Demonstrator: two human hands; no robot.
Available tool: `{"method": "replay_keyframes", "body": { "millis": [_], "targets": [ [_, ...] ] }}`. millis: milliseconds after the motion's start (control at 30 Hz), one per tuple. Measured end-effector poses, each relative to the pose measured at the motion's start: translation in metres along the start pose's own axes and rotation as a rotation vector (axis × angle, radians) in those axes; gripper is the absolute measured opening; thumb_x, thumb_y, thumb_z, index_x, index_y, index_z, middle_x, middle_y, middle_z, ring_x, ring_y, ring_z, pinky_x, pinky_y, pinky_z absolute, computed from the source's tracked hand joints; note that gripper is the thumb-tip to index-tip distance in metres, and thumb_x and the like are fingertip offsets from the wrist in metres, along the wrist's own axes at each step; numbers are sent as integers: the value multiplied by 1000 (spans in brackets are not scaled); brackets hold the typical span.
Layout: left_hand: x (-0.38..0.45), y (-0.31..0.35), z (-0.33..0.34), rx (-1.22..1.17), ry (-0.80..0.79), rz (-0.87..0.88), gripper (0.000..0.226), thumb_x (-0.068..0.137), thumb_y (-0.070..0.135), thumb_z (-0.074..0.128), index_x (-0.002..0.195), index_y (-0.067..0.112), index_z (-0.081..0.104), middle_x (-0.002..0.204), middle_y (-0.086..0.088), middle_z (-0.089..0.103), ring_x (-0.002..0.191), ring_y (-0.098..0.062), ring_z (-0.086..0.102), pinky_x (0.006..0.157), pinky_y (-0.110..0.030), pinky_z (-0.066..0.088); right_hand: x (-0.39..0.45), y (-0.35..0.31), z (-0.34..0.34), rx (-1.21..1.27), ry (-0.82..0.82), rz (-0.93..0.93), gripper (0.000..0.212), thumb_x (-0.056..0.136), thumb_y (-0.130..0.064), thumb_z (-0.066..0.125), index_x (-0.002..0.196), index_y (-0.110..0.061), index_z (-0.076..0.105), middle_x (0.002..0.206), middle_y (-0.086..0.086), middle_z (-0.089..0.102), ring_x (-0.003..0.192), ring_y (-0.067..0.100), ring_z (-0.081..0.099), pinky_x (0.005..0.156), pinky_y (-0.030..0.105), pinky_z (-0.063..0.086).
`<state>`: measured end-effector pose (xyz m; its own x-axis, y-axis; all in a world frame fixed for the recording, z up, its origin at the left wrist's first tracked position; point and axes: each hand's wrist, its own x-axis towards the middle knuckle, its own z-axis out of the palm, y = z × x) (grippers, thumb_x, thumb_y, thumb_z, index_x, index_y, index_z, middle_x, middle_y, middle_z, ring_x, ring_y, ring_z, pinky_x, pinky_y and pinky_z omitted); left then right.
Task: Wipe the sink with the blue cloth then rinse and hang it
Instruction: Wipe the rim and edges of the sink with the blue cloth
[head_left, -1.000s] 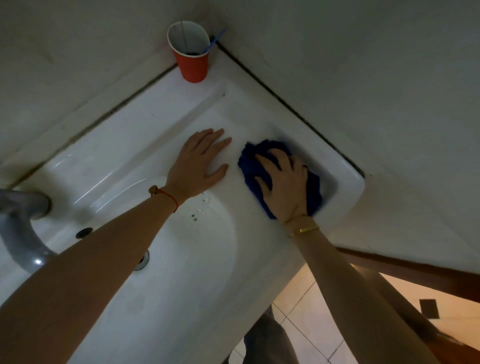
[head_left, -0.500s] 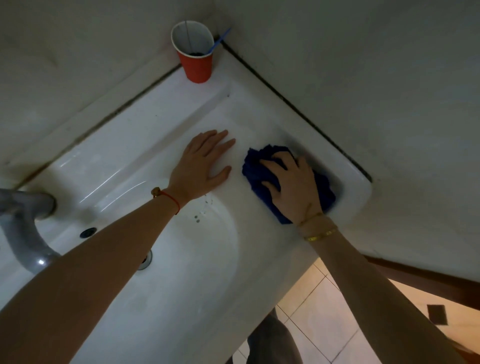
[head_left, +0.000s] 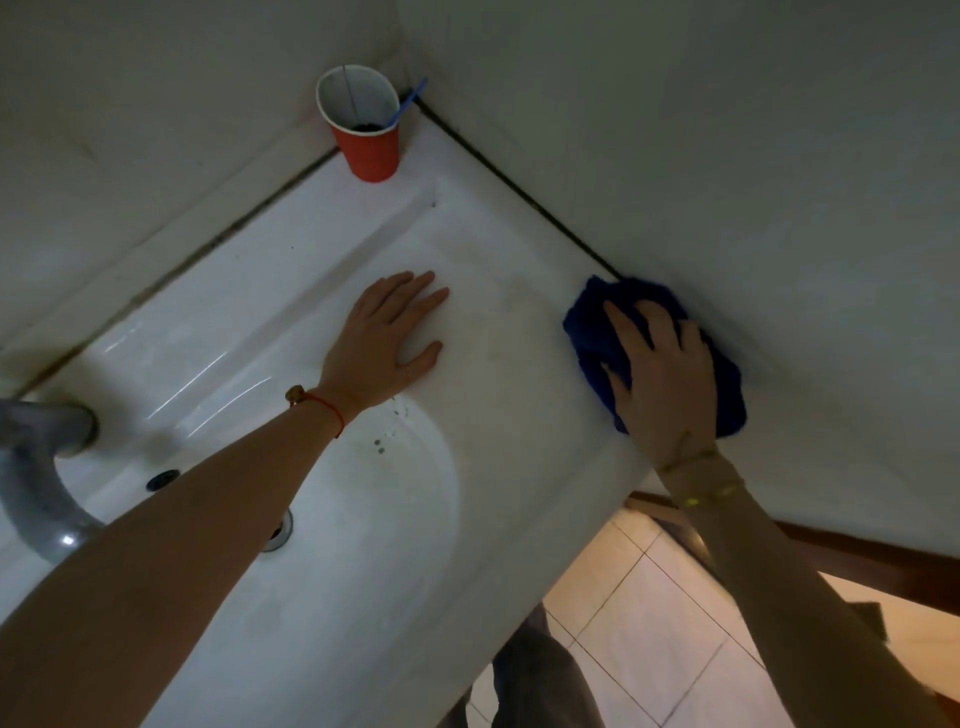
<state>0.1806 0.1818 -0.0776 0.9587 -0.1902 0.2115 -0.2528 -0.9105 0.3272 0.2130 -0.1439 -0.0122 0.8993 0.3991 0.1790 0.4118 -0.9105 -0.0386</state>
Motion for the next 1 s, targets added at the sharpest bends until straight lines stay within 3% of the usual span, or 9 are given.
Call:
{"method": "replay_keyframes", "body": {
  "millis": [200, 333, 500, 567, 733, 833, 1000],
  "targets": [
    [-2, 4, -2, 0, -16, 1, 57, 97, 39, 49, 150, 18, 43, 157, -6, 40, 144, -28, 36, 122, -45, 25, -2, -2, 0, 14, -35, 110, 58, 82, -26, 72, 135, -12, 52, 127, 19, 54, 93, 41, 55, 77, 46, 50],
    [-5, 14, -10, 43, -47, 5, 57, 100, 36, 47, 153, 18, 37, 160, -8, 34, 148, -29, 30, 124, -46, 20, -37, -13, -8, 98, 9, 339, 53, 86, -32, 65, 134, -12, 53, 131, 20, 52, 99, 41, 52, 83, 46, 46],
    [-43, 80, -27, -193, -23, 109, 54, 99, 34, 56, 147, 11, 47, 155, -7, 42, 143, -24, 39, 121, -40, 30, -106, -52, -18, 343, 102, 610, 56, 86, -32, 64, 135, -11, 50, 136, 20, 44, 108, 40, 48, 91, 45, 44],
    [-72, 113, -27, -267, -88, 160, 56, 97, 39, 56, 145, 11, 50, 153, -7, 45, 141, -24, 41, 120, -37, 30, -126, -68, -19, 488, 116, 672, 62, 85, -32, 65, 139, -9, 45, 138, 21, 41, 115, 40, 46, 98, 44, 42],
    [-132, 169, -14, -247, -343, 180, 72, 96, 52, 43, 152, 6, 37, 155, -11, 42, 144, -25, 37, 124, -35, 19, -115, -51, -15, 594, 111, 699, 68, 86, -41, 57, 143, -7, 41, 135, 21, 42, 116, 37, 47, 102, 43, 41],
    [-139, 176, -12, -237, -336, 118, 72, 98, 51, 41, 153, 5, 34, 155, -11, 42, 145, -22, 34, 124, -30, 11, -107, -42, -11, 596, 85, 704, 67, 89, -39, 60, 145, -10, 38, 138, 19, 38, 118, 36, 44, 104, 38, 37],
    [-140, 177, -9, -267, -280, 126, 70, 98, 50, 45, 150, 4, 39, 151, -13, 47, 141, -25, 40, 123, -34, 20, -143, -74, -8, 600, 86, 639, 73, 83, -48, 57, 144, -12, 40, 140, 19, 39, 116, 35, 47, 102, 43, 41]
  ]
}}
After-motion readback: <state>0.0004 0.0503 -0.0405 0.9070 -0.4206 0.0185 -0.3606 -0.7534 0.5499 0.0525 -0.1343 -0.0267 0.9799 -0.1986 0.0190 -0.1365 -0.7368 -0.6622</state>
